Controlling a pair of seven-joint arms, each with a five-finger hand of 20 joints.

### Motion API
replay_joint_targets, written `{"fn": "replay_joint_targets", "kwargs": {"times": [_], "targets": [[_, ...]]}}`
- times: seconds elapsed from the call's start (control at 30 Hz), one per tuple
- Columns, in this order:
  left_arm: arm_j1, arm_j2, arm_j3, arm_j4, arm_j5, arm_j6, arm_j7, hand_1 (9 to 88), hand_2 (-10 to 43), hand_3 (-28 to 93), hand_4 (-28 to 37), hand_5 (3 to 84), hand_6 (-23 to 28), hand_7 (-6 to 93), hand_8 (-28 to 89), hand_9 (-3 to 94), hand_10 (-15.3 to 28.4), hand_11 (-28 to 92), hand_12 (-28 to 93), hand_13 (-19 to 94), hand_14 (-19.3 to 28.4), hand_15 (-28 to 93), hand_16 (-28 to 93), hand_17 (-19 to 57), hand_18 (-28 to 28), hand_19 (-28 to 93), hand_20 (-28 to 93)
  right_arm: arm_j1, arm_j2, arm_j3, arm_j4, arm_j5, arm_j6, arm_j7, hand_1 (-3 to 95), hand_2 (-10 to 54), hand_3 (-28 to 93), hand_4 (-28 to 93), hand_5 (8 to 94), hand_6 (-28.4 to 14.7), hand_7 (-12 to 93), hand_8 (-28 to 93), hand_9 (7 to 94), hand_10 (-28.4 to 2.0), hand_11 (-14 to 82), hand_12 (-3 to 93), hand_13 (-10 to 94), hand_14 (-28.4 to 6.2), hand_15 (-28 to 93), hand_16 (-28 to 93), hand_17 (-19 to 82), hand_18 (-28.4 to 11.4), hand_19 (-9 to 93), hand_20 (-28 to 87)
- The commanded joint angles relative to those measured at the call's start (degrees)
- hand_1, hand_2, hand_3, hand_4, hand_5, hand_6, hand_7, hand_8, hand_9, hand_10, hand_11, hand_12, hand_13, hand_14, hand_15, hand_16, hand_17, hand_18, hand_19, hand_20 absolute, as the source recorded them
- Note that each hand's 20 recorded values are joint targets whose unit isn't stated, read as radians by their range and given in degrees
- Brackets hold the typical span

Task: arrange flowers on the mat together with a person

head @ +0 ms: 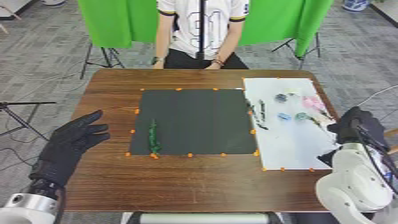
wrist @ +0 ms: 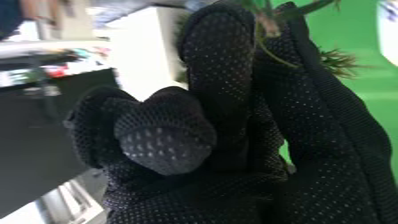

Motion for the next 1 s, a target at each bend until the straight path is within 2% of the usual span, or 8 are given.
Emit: {"fn": "replay_joint_targets", "kwargs": {"times": [0.03, 0.1, 0.23, 0.37, 0.5, 0.6, 0.7, 1.0], "targets": [[2.28, 0.68, -0.53, -0.54, -0.30, 1.11, 0.51, 22.5, 7.2, 78, -28.3, 36.9, 10.2, 14.7, -10, 34.2, 21.6, 36, 10, 24, 27.6, 64, -13, -7.6, 25.3, 61, 7, 17.35, -2.01, -13.46, -2.94, 2.44, 0.35, -6.44, 58.0, -9.5, 56, -25, 92.6, -0.3, 16, 9, 93.7, -9.8, 41.9, 19.5, 93, -3.5, 63, 24, 65, -15.3, 93, 16], [1.32, 0.52, -0.60, -0.56, -0.03, 0.77, -0.67, 22.5, 7.2, 78, -28.3, 36.9, 10.2, 14.7, -10, 34.2, 21.6, 36, 10, 24, 27.6, 64, -13, -7.6, 25.2, 61, 7, 23.11, -4.40, -18.60, -1.85, 3.75, -0.84, -7.65, 58.0, -9.5, 56, -25, 92.7, -0.3, 16, 9, 93.7, -9.8, 42.0, 19.4, 93, -3.7, 63, 24, 65, -15.6, 93, 17], [0.06, 0.78, 0.18, -0.47, 0.20, 0.76, -1.59, 22.5, 7.2, 78, -28.3, 37.0, 10.2, 14.8, -10, 34.2, 21.7, 36, 10, 24, 27.7, 64, -13, -7.6, 25.3, 61, 7, 32.38, -9.20, -28.89, 1.79, 4.48, -3.24, -9.34, 58.0, -9.5, 55, -25, 92.9, -0.4, 16, 9, 93.7, -9.9, 42.2, 19.4, 93, -3.8, 63, 24, 65, -15.9, 93, 18], [-2.08, 0.99, 1.35, -0.08, 0.45, 0.11, -2.85, 22.5, 7.2, 78, -28.2, 36.9, 10.3, 14.8, -10, 34.2, 21.6, 36, 10, 24, 27.6, 64, -13, -7.6, 25.3, 61, 7, 36.85, -13.52, -36.01, 5.66, 4.81, -5.52, -9.48, 57.7, -9.5, 55, -24, 93.0, -0.5, 16, 9, 93.7, -9.9, 42.3, 19.5, 92, -3.9, 63, 24, 65, -16.1, 93, 19], [-3.94, 0.11, 1.57, 0.16, 0.76, -1.37, -5.54, 22.6, 7.3, 78, -28.2, 36.8, 10.2, 14.8, -10, 34.2, 21.7, 36, 10, 24, 27.7, 64, -13, -7.6, 25.3, 61, 7, 37.78, -18.52, -39.23, 10.60, 5.85, -9.78, -9.36, 57.7, -9.5, 55, -24, 93.0, -0.4, 16, 9, 93.7, -9.8, 42.2, 19.6, 92, -4.0, 64, 24, 65, -16.2, 93, 19], [-3.69, -0.05, 1.71, 0.14, 0.69, -1.25, -5.41, 22.6, 7.3, 78, -28.2, 36.9, 10.2, 14.8, -10, 34.2, 21.6, 36, 10, 24, 27.6, 64, -13, -7.6, 25.2, 61, 7, 38.07, -20.50, -42.31, 13.63, 4.18, -11.77, -8.98, 57.6, -9.5, 55, -24, 92.9, -0.4, 16, 9, 93.7, -9.9, 42.0, 19.7, 92, -3.9, 64, 24, 65, -16.2, 93, 19], [-4.17, -0.51, 1.35, 0.31, 0.85, -2.01, -6.41, 22.6, 7.2, 78, -28.2, 36.9, 10.2, 14.7, -10, 34.2, 21.6, 36, 10, 24, 27.6, 64, -13, -7.6, 25.2, 61, 7, 38.36, -22.36, -44.45, 16.32, 2.76, -13.66, -9.12, 57.5, -9.5, 55, -24, 93.0, -0.4, 16, 9, 93.7, -9.9, 42.0, 19.7, 92, -4.0, 64, 24, 65, -16.3, 93, 19], [-7.32, 0.58, 3.73, 1.39, 0.77, -2.61, -6.20, 22.6, 7.1, 78, -28.2, 36.9, 10.2, 14.8, -10, 34.2, 21.6, 36, 10, 24, 27.7, 64, -13, -7.6, 25.2, 61, 8, 39.65, -25.91, -48.26, 22.66, 0.34, -19.82, -8.66, 55.6, -9.5, 55, -24, 93.5, -0.5, 17, 8, 93.7, -10.2, 43.4, 19.5, 92, -4.2, 65, 23, 65, -16.8, 93, 21]]}}
